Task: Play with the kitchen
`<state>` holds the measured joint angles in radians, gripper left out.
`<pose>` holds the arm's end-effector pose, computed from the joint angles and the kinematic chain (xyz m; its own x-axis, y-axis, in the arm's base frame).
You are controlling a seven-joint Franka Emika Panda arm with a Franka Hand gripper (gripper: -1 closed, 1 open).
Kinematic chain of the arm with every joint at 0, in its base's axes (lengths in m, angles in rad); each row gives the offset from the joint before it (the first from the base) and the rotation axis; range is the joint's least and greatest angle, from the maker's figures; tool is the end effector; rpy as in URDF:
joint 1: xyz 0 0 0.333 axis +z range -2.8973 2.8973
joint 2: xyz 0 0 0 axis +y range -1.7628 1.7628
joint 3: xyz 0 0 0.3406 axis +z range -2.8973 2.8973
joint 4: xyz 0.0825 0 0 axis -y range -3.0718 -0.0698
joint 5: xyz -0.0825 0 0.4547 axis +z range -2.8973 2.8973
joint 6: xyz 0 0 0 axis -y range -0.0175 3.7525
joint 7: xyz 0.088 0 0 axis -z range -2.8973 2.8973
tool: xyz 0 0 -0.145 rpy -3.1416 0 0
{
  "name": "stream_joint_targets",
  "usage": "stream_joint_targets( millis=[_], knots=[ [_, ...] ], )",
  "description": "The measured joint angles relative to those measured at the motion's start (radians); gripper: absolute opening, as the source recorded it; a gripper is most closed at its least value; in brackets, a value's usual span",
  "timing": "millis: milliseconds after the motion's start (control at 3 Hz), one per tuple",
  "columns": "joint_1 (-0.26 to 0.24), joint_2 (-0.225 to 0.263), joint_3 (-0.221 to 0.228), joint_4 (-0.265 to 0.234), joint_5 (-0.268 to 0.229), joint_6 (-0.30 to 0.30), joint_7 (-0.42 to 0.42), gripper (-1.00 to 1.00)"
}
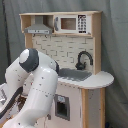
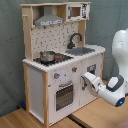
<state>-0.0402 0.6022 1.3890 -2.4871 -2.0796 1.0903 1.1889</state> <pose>0.2527 0.4522 0.2587 0.0893 0.9474 0.3073 -0.1137 -0.2969 0.9481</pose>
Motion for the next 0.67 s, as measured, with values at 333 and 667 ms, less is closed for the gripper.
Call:
stream_joint_targets(
  millis=[333,667],
  knots=[
    [0.001,0.000,-0.023,-0.015,0.000,0.000,0.113,1.00],
    [0.002,0.001,-0.042,-0.019,-0.001,0.001,0.214,1.00]
  ],
)
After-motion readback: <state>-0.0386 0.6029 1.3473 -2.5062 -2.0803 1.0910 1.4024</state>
